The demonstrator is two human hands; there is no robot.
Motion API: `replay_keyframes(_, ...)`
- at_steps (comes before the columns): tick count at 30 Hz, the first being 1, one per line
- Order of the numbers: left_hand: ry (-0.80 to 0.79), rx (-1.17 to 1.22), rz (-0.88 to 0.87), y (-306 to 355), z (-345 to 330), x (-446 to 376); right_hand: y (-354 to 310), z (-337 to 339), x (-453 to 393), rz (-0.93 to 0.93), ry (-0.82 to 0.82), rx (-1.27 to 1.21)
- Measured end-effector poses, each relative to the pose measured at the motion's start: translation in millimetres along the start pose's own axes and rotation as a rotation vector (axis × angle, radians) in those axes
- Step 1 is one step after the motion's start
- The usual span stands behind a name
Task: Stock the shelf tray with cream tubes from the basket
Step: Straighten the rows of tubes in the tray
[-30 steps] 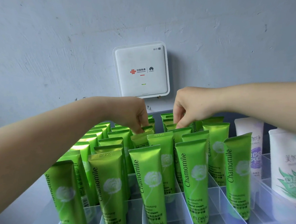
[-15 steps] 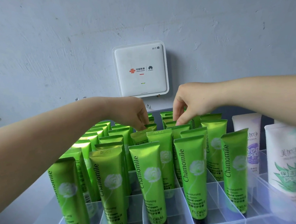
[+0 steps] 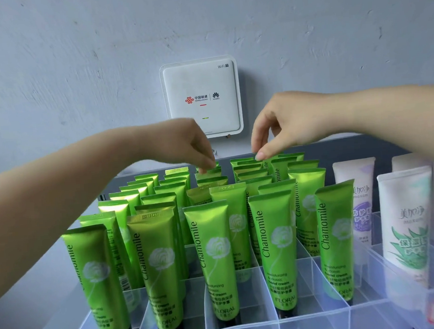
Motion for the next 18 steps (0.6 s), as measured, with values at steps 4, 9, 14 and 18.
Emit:
replay_keyframes(4,0.088,0.149,-0.081,13.2,13.0,11.2,-4.3,6.8,13.6,0.022,-0.069,-0.149)
replay_keyframes(9,-0.039,0.091,-0.173,29.0,-3.6,20.2,-9.4,-7.1,25.4,0.046,-0.249,-0.109)
replay_keyframes(14,-0.093,0.062,-0.184,29.5,-16.7,19.1,-10.6,-16.9,24.6,0.05,-0.215,-0.026)
replay_keyframes(18,-0.086,0.039,-0.201,27.5,-16.9,19.1,-13.3,-18.8,24.0,0.06,-0.16,0.008)
Point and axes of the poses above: each hand's wrist, its own x-axis away from the middle knuckle, its own z-axis out of the back of the hand, y = z × x, the point moved 3 cm from there along -x, towards the middle knuckle, and after that the axes turned 12 degrees about y, right-handed, at the moved point
